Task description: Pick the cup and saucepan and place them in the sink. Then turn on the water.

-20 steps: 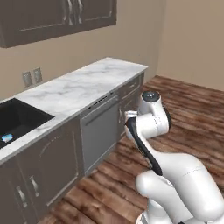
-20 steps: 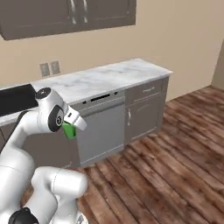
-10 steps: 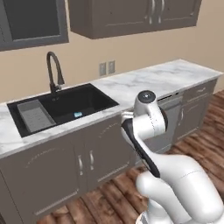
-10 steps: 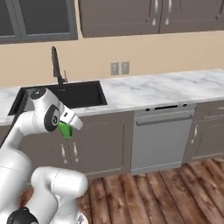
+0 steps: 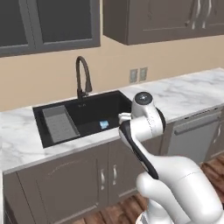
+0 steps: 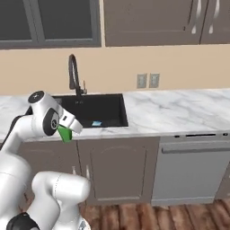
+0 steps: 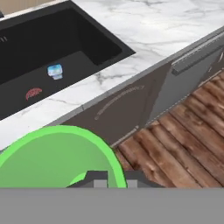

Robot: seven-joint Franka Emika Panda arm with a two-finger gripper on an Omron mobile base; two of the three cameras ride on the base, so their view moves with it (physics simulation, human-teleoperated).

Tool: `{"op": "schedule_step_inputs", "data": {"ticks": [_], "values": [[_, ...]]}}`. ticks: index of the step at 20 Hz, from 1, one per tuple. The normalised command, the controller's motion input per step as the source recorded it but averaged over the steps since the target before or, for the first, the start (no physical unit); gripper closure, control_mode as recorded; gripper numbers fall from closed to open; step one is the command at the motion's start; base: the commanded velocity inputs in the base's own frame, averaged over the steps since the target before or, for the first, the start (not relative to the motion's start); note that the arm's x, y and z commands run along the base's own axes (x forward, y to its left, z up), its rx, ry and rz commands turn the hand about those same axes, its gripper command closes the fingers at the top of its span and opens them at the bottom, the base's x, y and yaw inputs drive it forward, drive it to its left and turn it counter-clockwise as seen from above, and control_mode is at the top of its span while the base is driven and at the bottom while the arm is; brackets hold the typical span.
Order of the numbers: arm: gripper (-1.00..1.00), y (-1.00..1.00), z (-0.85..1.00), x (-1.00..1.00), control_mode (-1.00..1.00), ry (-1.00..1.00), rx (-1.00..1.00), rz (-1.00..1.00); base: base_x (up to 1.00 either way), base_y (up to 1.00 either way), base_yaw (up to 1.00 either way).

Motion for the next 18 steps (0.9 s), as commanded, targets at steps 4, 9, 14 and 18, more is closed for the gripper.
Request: {"op": "schedule_step_inputs", "data": {"ticks": [4, 9, 14, 18], "values": [[1.00, 0.00, 0.00, 0.00, 1.00, 0.00, 0.00, 0.00, 0.57, -0.75, 0.48], [1.00, 0.00, 0.00, 0.00, 1.00, 0.00, 0.00, 0.00, 0.20, -0.79, 0.32], [1.00, 0.00, 0.00, 0.00, 1.00, 0.00, 0.00, 0.00, 0.36, 0.12, 0.05], [1.00, 0.00, 0.00, 0.00, 1.00, 0.00, 0.00, 0.00, 0.67, 0.37, 0.00]]}}
